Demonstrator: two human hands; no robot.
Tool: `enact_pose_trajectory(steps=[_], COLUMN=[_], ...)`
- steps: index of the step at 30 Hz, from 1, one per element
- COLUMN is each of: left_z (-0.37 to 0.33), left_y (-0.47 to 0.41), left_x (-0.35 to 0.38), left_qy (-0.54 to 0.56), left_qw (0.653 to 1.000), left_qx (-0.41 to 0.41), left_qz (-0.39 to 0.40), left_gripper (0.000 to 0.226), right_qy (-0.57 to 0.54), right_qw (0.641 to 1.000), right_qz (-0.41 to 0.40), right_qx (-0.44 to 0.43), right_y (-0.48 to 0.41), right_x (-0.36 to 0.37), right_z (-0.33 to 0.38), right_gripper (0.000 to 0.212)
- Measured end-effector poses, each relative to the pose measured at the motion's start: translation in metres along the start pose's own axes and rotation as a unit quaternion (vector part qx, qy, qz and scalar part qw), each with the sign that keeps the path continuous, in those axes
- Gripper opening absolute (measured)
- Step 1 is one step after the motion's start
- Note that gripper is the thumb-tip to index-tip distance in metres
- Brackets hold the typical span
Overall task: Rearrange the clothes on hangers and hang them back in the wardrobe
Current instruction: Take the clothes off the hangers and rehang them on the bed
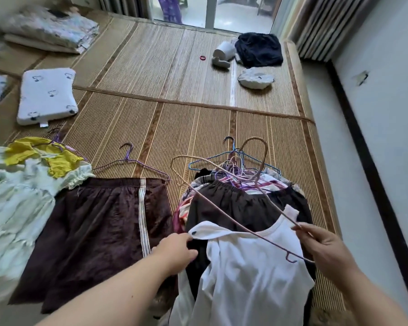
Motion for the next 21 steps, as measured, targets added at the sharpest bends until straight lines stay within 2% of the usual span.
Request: enact_pose_trajectory(steps=[4,9,12,14,16,17,19,21], left_z=[-0.021,-0.021,-0.017,-0.019,-0.026,-0.025,-0.022,-0.022], left_y=[-0.04,-0.087,-0.1,-0.105,-0.102,-0.101,-0.098,-0.093], left_x=[0.005,0.013,0.012,0.011,0.008,0.006,-0.002,-0.021], left_qy=[0.042,0.1,0.138,0.081,0.001,0.0,0.026,0.107], left_qw=[0.999,0.993,0.985,0.989,0.992,0.992,0.993,0.991], left_qx=[0.01,-0.063,-0.103,-0.122,-0.122,-0.123,-0.113,-0.07], left_qz=[-0.015,-0.016,-0.03,-0.02,0.011,0.027,0.029,-0.034], left_gripper=[0.062,0.079,0.062,0.041,0.031,0.027,0.022,0.025], right_qy=[0.048,0.125,0.171,0.198,0.227,0.234,0.225,0.213], right_qw=[0.998,0.987,0.976,0.971,0.963,0.961,0.963,0.969], right_qz=[-0.006,0.024,0.053,0.07,0.094,0.099,0.082,0.059], right_qx=[0.043,0.094,0.123,0.116,0.111,0.114,0.124,0.109], right_y=[-0.019,-0.055,-0.075,-0.089,-0.101,-0.107,-0.117,-0.121], right_x=[-0.017,-0.022,-0.012,0.002,0.021,0.03,0.044,0.05], right_z=[-0.036,-0.07,-0.084,-0.08,-0.072,-0.067,-0.059,-0.046], right_gripper=[0.031,0.021,0.017,0.018,0.02,0.017,0.008,0.004])
Point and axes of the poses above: each hand's wrist, its own y-axis away from the middle knuckle, its own x-axis out of the palm, z = x × y, the point moved 8 cm from there along -y, towards the middle knuckle, and after that the axes turned 11 degrees about z, right-handed, at the moved point
